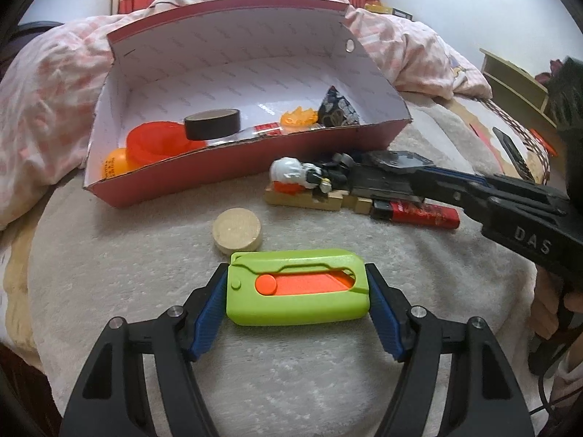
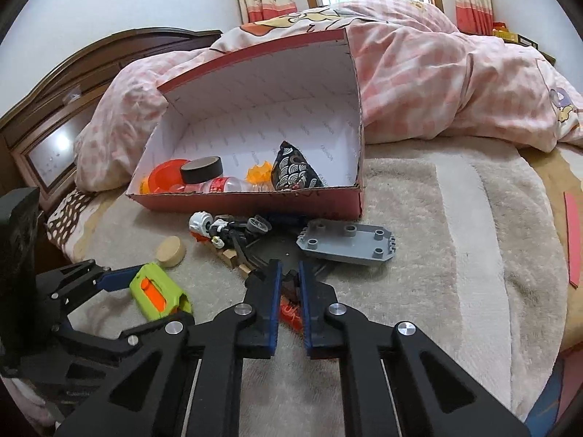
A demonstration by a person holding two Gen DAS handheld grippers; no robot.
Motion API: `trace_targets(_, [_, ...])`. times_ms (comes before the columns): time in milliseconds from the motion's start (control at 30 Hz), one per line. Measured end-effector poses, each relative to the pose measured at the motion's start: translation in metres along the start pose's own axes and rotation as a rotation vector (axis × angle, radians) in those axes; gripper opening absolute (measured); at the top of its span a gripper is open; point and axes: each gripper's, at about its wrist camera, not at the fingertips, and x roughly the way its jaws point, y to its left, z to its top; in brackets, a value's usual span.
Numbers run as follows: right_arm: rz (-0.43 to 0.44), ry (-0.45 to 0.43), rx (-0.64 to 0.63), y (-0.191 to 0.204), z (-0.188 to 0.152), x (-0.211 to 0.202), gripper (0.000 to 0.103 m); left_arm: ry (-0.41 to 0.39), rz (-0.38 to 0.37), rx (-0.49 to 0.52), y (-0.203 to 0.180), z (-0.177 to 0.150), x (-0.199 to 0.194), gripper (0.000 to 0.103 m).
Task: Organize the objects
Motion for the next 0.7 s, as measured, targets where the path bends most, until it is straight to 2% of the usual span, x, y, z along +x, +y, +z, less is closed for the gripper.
trace_targets(467, [0.046, -0.069, -0.025, 0.017, -0.001, -0.04, 0.005, -0.054, 0.01, -0.024, 0.008, 0.005, -0.02, 0.071])
trace_targets(600, [0.064, -0.039, -0.052, 0.025, -0.009, -0.039, 0.005, -0.05, 0.011, -0.035, 0.01, 0.005, -0.02, 0.071])
trace_targets(700, [0.089, 0.025, -0.079, 0.03, -0.018, -0.032, 0.005, -0.047, 0.012, -0.036, 0.011, 0.005, -0.018, 0.071])
